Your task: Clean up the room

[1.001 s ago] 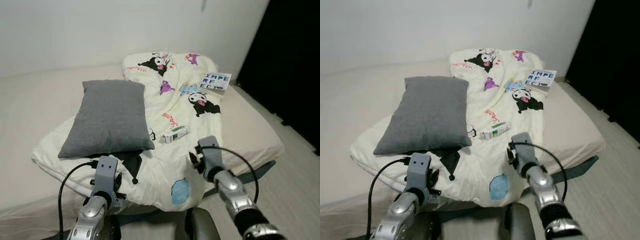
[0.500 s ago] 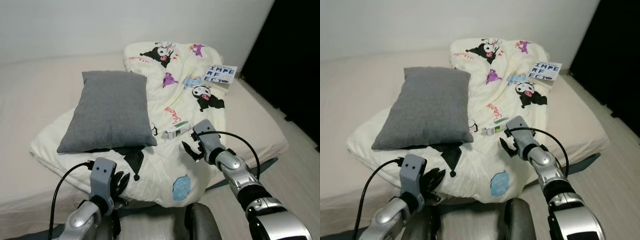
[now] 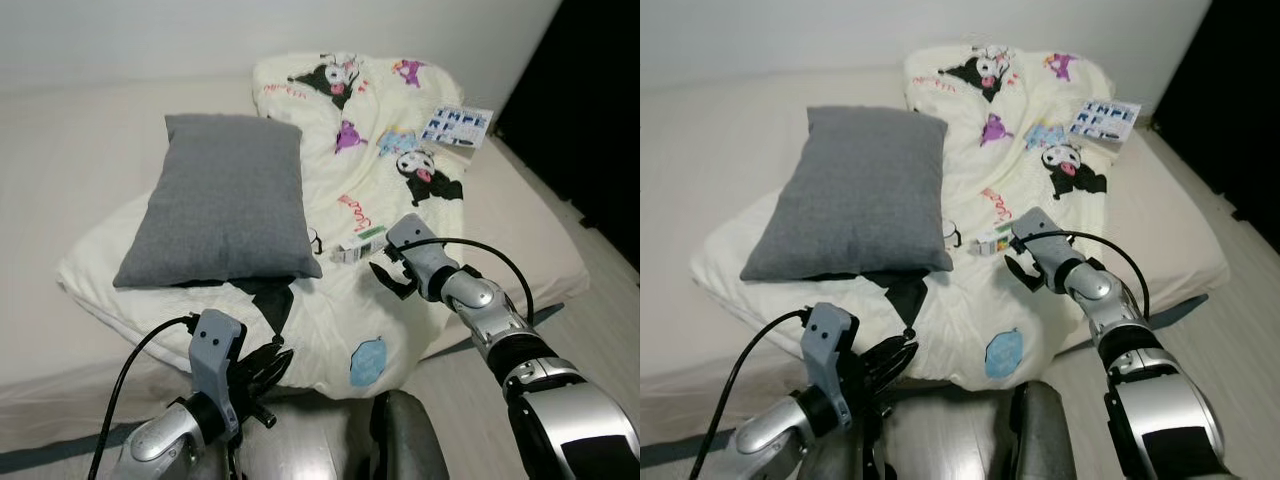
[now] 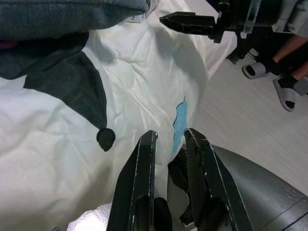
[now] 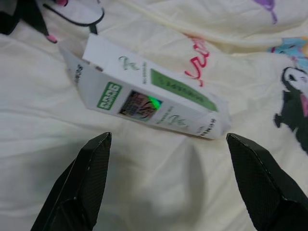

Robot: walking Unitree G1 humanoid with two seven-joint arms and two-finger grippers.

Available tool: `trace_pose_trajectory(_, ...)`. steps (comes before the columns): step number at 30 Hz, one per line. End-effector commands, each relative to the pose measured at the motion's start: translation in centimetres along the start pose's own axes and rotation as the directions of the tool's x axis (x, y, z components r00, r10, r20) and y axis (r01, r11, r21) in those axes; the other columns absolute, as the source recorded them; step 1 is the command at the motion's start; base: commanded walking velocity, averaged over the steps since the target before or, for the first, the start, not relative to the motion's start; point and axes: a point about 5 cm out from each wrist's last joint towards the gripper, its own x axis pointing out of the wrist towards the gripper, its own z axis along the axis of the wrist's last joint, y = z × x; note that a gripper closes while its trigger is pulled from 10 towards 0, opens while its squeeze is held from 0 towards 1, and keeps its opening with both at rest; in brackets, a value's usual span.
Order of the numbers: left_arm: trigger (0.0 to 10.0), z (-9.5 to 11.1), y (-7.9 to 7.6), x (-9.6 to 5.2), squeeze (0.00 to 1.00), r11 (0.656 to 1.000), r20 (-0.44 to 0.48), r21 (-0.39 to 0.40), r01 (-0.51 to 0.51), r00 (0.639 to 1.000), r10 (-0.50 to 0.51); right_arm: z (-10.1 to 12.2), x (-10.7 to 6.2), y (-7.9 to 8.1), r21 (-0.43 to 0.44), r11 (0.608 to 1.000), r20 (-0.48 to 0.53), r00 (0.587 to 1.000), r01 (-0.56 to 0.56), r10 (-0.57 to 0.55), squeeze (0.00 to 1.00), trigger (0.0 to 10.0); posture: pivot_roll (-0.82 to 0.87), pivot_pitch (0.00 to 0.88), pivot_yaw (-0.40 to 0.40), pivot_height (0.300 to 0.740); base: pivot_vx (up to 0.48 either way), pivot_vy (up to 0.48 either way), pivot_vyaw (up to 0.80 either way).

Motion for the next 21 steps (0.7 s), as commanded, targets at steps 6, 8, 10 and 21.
trace_pose_trajectory(6,10.0,0.9,-0.4,-0.4,0.00,0.997,0.019,0.042,-0.061,0.998,0.060,0.5,-0.2,-1.7,-0.053,0.998,-0.028,0.999,0.034,-0.035,0.00,10.0,0.26,0.379,-0.064,0.576,0.000,0.000,0.00)
trace_pose_trajectory(8,10.0,1.0,-0.4,-0.5,0.00,0.997,0.024,0.043,-0.069,0.997,0.068,0.6,-0.2,-2.0,-0.050,0.997,-0.029,0.998,0.050,-0.052,0.00,10.0,0.26,0.381,-0.064,0.576,0.000,0.000,0.00)
trace_pose_trajectory(10,10.0,1.2,-0.3,-0.6,0.00,0.994,0.030,0.047,-0.094,0.995,0.093,1.2,-0.2,-2.8,0.014,0.994,-0.006,0.994,0.113,-0.112,0.00,10.0,0.25,0.380,-0.060,0.576,0.000,0.000,0.00)
trace_pose_trajectory(21,10.0,2.1,1.2,-0.4,0.00,0.968,0.049,0.087,-0.236,0.971,0.233,0.4,-0.8,-4.4,0.299,0.906,-0.042,0.952,0.301,-0.302,0.00,10.0,0.27,0.386,-0.054,0.576,0.000,0.000,0.00)
